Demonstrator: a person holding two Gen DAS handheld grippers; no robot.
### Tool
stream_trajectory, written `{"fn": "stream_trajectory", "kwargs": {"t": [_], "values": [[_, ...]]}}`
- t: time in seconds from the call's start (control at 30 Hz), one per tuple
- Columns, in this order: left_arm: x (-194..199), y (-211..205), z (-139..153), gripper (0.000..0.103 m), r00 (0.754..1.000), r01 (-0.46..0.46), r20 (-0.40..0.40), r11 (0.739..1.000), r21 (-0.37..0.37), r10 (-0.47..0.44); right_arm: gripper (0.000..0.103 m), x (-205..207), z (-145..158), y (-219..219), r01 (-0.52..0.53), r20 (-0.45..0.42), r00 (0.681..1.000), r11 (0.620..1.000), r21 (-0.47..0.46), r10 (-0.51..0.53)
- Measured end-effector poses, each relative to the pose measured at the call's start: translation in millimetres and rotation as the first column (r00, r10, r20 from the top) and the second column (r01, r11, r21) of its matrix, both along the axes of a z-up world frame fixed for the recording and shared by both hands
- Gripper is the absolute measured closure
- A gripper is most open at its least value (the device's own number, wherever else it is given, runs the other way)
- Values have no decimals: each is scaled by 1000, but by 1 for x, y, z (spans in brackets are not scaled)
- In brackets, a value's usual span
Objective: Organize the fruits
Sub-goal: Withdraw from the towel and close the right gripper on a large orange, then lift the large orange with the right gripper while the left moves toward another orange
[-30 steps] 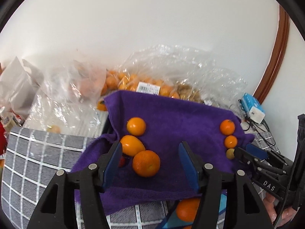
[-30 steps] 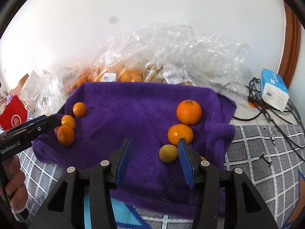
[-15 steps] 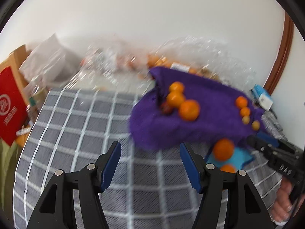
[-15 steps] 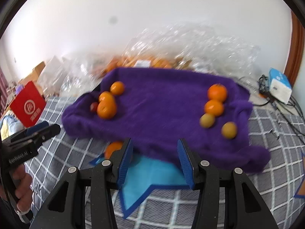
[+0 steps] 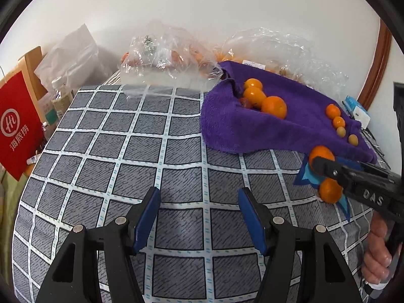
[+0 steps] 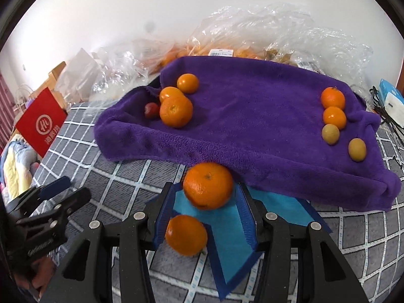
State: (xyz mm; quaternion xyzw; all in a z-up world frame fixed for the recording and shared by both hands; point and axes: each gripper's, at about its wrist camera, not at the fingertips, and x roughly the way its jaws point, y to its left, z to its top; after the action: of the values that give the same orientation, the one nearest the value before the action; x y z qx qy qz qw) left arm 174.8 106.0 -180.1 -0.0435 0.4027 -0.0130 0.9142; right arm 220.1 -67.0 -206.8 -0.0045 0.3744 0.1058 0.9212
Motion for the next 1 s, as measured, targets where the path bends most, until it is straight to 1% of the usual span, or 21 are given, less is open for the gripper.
{"fn": "stream_trajectory", "kwargs": {"t": [0.07,0.13,0.3,0.43,0.57,0.67,0.83,0.93,1.0], "values": [[-1,3,-1,41,1000,-11,-3,1000,-12,10,56,5,-2,1,12,-13,1000,1000,10,-12],[-1,5,-1,41,1000,-15,-3,1000,-25,15,61,9,-4,2,16,-21,1000,1000,26,-16],[-1,6,-1,41,1000,-17,-6,1000,-26,17,62,5,-1,3,5,1,1000,1000,29,-5],[-1,6,-1,41,1000,-17,-7,999,-29,17,62,-12,14,-7,2,51,999,999,44,-4],[0,6,-1,41,1000,-14,-6,999,-29,14,62,-37,32,-28,39,123,992,999,23,-41],[-1,6,-1,41,1000,-6,-2,999,-34,6,62,-54,34,-54,73,147,986,997,7,-73],[-3,4,1,41,1000,11,10,999,-48,-11,62,-66,24,-89,147,151,979,988,-36,-140],[-4,3,2,41,1000,26,15,997,-67,-25,62,-71,18,-108,172,138,976,985,-21,-168],[-6,-2,3,41,999,43,20,998,-50,-42,62,-74,15,-119,180,128,976,984,-3,-179]]}}
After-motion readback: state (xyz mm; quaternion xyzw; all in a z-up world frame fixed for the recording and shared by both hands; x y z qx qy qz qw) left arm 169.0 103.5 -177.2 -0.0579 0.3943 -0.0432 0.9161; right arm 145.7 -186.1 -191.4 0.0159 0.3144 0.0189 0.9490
